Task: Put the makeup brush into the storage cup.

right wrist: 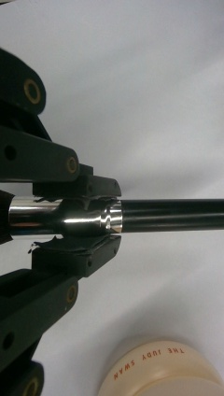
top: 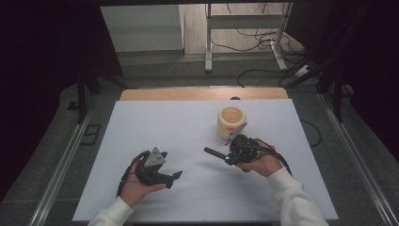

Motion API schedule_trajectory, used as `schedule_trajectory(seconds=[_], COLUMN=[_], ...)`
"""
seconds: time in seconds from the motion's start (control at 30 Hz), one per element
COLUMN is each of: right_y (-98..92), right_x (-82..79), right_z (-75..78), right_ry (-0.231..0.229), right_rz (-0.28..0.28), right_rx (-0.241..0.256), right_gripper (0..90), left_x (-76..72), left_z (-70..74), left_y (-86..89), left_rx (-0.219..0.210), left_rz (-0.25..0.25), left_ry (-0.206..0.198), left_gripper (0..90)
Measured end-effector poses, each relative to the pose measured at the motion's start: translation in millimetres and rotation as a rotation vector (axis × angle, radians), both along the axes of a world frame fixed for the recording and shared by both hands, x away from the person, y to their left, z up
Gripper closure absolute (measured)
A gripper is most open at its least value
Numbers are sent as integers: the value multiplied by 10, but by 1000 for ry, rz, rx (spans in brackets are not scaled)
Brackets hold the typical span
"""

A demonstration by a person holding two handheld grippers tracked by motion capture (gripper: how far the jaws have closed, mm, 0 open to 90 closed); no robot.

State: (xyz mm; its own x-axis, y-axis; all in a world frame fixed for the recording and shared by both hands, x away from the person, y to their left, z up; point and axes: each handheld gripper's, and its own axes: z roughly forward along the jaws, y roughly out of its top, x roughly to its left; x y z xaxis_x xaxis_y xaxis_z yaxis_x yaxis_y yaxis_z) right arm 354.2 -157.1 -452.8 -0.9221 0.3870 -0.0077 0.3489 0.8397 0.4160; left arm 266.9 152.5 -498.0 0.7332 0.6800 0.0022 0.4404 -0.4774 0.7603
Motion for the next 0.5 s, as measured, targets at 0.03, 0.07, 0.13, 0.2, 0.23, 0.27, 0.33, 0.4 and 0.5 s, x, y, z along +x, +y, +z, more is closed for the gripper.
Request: schedule_trajectory(seconds=[0.03, 0.07, 0.13, 0.2, 0.23, 0.27, 0.33, 0.4, 0.5], right_y=[2, 4, 8, 10, 11, 12, 14, 18, 23], right_x=[-1, -2, -4, -6, -6, -7, -8, -10, -10], right_z=[0, 0, 0, -1, -1, -1, -1, -1, -2], right_ry=[0, 0, 1, 0, 0, 0, 0, 1, 2], right_rz=[1, 2, 4, 6, 7, 7, 7, 8, 11], right_rx=[1, 1, -2, -3, -2, -2, -2, -3, -5], right_gripper=[719, 719, 719, 719, 719, 719, 719, 719, 719], left_x=[12, 17, 26, 33, 36, 41, 46, 59, 68], left_z=[5, 8, 15, 20, 22, 22, 22, 17, 23], left_y=[-28, -39, -61, -84, -96, -105, -115, -144, -169], left_rx=[0, 1, 2, 3, 0, 0, 1, 5, 6], left_rz=[-4, -7, -12, -16, -17, -19, -21, -25, -31], left_ry=[0, -1, -1, -3, -3, -4, -3, -1, -3], left_gripper=[132, 132, 132, 131, 131, 132, 132, 131, 131])
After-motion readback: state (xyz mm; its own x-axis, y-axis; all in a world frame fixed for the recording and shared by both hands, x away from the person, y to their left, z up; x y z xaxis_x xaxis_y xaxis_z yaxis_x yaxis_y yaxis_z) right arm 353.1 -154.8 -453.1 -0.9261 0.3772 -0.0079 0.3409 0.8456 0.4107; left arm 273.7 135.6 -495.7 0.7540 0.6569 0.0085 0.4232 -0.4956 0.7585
